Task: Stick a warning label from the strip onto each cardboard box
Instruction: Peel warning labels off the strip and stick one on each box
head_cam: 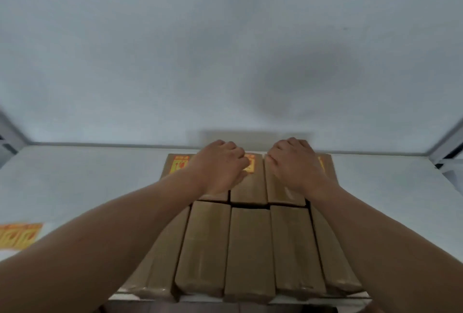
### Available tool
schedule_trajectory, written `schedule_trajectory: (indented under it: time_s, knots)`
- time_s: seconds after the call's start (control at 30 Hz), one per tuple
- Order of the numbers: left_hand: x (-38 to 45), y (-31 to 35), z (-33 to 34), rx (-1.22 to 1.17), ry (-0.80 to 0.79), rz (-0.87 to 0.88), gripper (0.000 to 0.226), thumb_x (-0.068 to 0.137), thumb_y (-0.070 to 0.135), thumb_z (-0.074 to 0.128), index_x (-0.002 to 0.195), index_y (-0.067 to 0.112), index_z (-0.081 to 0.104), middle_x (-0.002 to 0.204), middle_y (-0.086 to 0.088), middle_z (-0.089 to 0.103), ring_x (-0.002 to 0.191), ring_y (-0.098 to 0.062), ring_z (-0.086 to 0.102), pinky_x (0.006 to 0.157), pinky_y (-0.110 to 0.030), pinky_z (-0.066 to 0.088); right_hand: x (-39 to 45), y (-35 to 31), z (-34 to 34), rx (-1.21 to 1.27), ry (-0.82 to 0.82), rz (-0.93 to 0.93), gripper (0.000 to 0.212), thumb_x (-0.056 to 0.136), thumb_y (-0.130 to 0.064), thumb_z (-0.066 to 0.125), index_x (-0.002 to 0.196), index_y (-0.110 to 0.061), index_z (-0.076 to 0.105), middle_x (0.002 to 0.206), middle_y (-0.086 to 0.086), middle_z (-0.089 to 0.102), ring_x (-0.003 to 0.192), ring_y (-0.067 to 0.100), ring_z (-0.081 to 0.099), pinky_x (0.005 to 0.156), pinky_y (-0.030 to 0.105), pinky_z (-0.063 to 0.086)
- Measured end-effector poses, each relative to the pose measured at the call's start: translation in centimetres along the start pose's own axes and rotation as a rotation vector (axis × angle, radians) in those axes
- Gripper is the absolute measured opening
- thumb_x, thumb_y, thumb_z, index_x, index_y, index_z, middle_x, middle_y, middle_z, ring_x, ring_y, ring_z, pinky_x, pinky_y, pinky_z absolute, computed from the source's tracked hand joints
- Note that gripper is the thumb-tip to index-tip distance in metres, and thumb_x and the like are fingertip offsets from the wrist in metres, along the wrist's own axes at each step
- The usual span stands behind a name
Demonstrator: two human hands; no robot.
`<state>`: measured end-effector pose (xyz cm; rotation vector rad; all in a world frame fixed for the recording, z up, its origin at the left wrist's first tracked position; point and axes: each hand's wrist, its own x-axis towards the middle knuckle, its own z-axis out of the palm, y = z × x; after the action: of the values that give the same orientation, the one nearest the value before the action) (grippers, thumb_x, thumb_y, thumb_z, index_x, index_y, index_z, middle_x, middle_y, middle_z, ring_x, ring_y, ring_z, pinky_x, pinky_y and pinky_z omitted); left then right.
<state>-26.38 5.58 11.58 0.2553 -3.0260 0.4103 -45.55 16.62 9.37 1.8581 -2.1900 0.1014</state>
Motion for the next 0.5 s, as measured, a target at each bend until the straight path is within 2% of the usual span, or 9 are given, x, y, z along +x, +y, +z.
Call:
schedule_trajectory:
  time_s: [0.13, 0.3, 0.5]
  knots:
    - [-8.2, -5.0, -0.8, 0.067, 0.004, -0.106, 0.038, 0.092, 0.038, 0.033, 0.088, 0.017, 0.065, 0.083, -0.003, 0.064, 0.078, -0.027, 0.061, 0.067, -0.036, 0.048, 3.3, -8.4, -1.9, -0.008, 0.023, -0.162, 0.031, 0.097, -0.029, 0.039, 0.105, -0.017, 0.066, 0.106, 0.002, 0.065, 0.100, 0.025, 0.055, 0.088, 0.039, 0.042]
    - [-19.7, -10.6, -0.7, 0.115, 0.000, -0.292, 0.036, 0.090, 0.034, 0.034, 0.073, 0.017, 0.062, 0.072, -0.001, 0.060, 0.068, -0.026, 0.059, 0.061, -0.035, 0.049, 7.3, -19.5, -3.0, 0.047, 0.026, -0.297, 0.031, 0.099, -0.026, 0.036, 0.112, -0.015, 0.063, 0.111, 0.004, 0.063, 0.103, 0.026, 0.054, 0.089, 0.039, 0.044]
    - [-32.3, -15.3, 1.4, 0.113, -0.140, -0.558, 0.049, 0.091, 0.040, 0.023, 0.083, 0.019, 0.066, 0.081, 0.001, 0.062, 0.076, -0.024, 0.059, 0.067, -0.037, 0.049, 10.2, -33.2, -2.3, 0.140, 0.002, -0.462, 0.033, 0.099, -0.028, 0.035, 0.110, -0.014, 0.063, 0.109, 0.006, 0.064, 0.100, 0.028, 0.055, 0.082, 0.038, 0.044]
